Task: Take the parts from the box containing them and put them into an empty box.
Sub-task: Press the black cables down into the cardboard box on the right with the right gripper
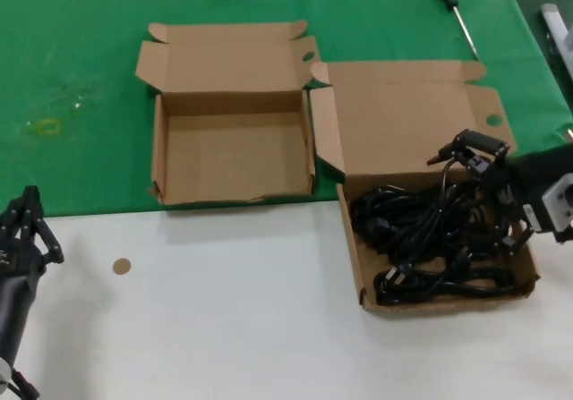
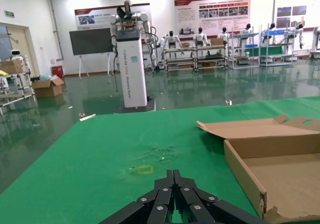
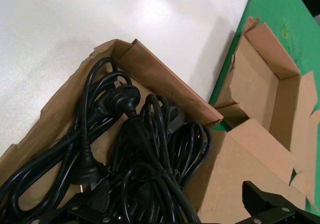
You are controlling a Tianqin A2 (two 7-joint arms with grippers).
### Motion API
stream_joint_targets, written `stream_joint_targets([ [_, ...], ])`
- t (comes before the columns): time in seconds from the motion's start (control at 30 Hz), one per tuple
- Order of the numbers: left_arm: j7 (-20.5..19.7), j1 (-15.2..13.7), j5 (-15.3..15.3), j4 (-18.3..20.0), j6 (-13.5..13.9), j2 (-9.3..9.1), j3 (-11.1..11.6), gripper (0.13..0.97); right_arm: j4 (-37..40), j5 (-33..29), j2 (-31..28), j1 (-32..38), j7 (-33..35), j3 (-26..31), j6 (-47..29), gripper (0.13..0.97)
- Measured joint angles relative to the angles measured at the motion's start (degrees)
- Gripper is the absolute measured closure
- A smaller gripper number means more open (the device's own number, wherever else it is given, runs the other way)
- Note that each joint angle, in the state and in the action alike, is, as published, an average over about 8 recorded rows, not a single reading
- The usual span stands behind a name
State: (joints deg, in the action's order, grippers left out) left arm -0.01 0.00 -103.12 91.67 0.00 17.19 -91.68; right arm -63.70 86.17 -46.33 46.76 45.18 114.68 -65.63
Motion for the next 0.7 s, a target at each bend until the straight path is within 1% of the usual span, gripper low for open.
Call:
stream_joint_targets([
  [0.23, 0.0, 0.0, 0.0, 0.0, 0.0, 0.00, 0.0, 0.945, 0.8, -0.9, 1.3, 0.6, 0.4, 0.9, 0.7, 0.167],
  [0.5, 0.0, 0.0, 0.0, 0.0, 0.0, 0.00, 0.0, 0.945, 0.9, -1.9, 1.8, 0.8, -0.2, 1.6, 1.3, 0.278],
  [0.63, 0.0, 0.0, 0.0, 0.0, 0.0, 0.00, 0.0, 0.945, 0.6, -2.4, 1.8, 0.8, -1.0, 1.9, 1.5, 0.278],
  [0.7, 0.0, 0.0, 0.0, 0.0, 0.0, 0.00, 0.0, 0.945, 0.5, -2.7, 1.8, 0.8, -1.3, 2.1, 1.6, 0.323],
])
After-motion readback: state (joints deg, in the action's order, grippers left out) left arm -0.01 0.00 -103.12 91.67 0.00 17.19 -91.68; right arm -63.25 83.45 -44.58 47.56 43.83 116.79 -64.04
